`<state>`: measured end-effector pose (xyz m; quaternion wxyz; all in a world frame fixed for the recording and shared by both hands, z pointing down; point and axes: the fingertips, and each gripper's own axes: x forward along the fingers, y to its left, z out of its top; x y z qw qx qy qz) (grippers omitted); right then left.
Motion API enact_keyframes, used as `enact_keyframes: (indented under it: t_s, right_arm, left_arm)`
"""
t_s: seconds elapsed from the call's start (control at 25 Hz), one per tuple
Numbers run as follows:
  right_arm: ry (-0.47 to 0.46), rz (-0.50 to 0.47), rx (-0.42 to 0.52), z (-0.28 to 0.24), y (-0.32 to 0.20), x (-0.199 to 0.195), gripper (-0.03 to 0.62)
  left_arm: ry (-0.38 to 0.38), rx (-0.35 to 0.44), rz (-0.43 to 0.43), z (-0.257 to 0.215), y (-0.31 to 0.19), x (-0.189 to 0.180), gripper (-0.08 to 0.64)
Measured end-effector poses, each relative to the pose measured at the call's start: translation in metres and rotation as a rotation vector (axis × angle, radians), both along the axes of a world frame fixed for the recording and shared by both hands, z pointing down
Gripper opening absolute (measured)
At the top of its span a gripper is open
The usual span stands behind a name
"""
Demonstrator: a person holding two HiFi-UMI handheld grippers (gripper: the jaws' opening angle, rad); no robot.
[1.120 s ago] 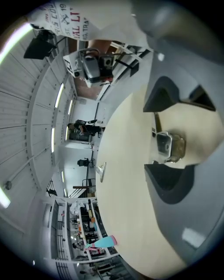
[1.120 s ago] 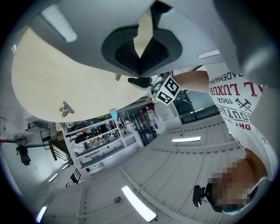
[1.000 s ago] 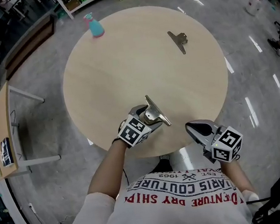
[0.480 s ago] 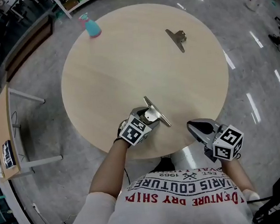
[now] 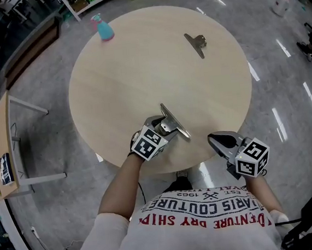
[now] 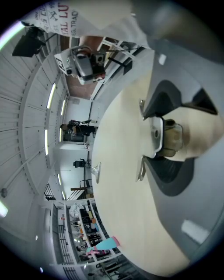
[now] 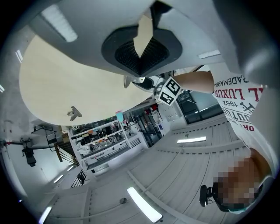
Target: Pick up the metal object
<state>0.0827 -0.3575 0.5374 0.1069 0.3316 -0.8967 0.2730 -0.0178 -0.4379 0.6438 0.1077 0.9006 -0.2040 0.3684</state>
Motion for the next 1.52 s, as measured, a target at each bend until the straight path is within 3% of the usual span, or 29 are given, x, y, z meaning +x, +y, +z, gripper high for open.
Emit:
enact_keyframes:
  t_s: [0.2, 0.36, 0.48, 0.88, 1.28, 1.52]
  right_arm:
    - [0.017, -0.009, 0.075, -0.033, 0.004, 0.003, 0.000]
    - [0.027, -0.050, 0.198, -0.078, 0.013, -0.001, 0.000]
    - [0.036, -0.075, 0.270, -0.109, 0.029, -0.006, 0.000]
    - [-0.005, -0.129, 0.348, -0.157, 0.102, -0.023, 0.000]
    - [-0.027, -0.146, 0.411, -0.170, 0.264, -0.006, 0.000]
    - [-0.022, -0.163, 0.401, -0.173, 0.338, 0.004, 0.000]
  left_arm:
    - [0.152, 0.154, 0.004, -0.115, 0.027, 0.014, 0.284]
    - [0.311, 0.222, -0.015, -0.221, 0.067, 0.009, 0.284]
    - [0.369, 0.271, -0.031, -0.263, 0.099, -0.001, 0.284]
    - [0.423, 0.320, -0.059, -0.290, 0.188, -0.015, 0.284]
    - [0.429, 0.319, -0.058, -0.290, 0.353, 0.008, 0.284]
    - [0.429, 0.310, -0.065, -0.298, 0.433, 0.022, 0.284]
